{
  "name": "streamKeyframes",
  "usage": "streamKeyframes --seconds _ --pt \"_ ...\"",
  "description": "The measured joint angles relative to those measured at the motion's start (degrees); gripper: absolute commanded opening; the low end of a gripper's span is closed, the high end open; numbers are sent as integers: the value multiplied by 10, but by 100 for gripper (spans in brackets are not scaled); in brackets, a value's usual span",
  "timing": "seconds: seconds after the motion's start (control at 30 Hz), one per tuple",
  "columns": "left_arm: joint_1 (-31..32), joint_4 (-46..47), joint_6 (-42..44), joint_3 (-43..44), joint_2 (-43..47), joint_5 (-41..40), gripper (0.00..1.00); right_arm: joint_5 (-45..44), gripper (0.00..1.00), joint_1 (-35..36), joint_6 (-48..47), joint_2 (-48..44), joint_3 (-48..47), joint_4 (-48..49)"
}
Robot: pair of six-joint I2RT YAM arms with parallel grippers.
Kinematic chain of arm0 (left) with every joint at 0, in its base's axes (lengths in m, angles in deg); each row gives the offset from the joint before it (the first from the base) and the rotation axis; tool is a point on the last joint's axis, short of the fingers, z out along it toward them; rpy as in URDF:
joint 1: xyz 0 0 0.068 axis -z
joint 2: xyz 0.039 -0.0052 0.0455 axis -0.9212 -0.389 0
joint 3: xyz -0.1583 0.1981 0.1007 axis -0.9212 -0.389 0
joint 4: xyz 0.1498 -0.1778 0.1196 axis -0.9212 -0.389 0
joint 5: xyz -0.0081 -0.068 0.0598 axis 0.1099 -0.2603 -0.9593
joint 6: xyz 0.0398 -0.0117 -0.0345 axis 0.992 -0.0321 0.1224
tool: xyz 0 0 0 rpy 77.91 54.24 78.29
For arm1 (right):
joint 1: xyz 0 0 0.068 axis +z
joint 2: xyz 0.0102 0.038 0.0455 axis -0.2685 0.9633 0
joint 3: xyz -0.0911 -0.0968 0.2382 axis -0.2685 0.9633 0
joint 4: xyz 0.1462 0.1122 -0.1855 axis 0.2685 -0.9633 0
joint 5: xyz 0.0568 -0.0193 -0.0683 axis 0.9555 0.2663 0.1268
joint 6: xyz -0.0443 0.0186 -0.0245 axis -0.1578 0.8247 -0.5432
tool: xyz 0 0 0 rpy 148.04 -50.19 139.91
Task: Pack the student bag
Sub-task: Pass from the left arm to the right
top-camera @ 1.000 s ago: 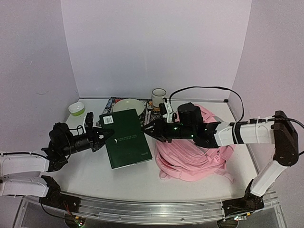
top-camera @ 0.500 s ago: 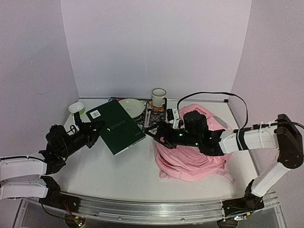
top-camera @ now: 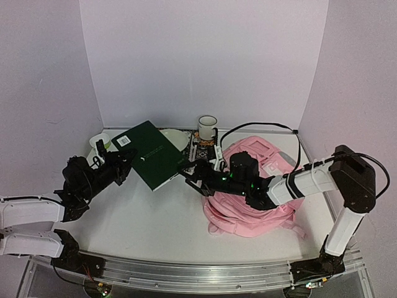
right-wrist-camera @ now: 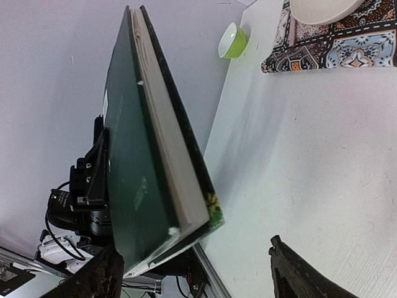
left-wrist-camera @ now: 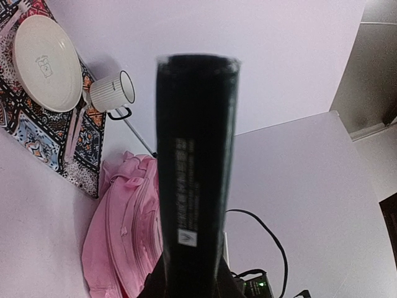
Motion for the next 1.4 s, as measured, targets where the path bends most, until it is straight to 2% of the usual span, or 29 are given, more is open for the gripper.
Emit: streamKeyframes --seconds 0.13,0.23,0.3,0.4,0.47,0.5,0.63,0.7,0.8,0.9,1.07,1.27,1.4 --pt "0 21 -8 3 -13 0 0 10 71 0 8 14 -21 38" --pt "0 39 -18 3 -26 0 0 18 59 0 7 22 -39 60" --pt "0 49 -27 3 -36 1 0 22 47 1 8 28 -48 68" --pt "0 63 -37 3 -42 1 0 24 23 0 2 36 -51 70" --pt "0 66 -38 3 -42 1 6 25 7 0 3 39 -51 71" --pt "0 66 -37 2 -42 0 12 26 0 0 7 40 -51 76" --pt "-1 93 -26 -6 -45 1 35 38 0 -6 34 39 -51 109" --pt "-4 99 -18 -13 -52 9 51 46 0 -9 23 39 -51 107" --pt "-22 105 -6 -23 -69 42 66 65 0 -21 17 39 -46 87" --pt "-65 108 12 -28 -95 100 75 83 0 -40 19 39 -28 75" --pt "-141 107 47 -28 -135 209 82 115 0 -73 23 25 6 56" --pt "-215 106 93 -13 -169 340 85 176 0 -105 29 -8 24 30" --pt "-238 73 123 19 -185 407 86 219 0 -113 31 -37 30 25"
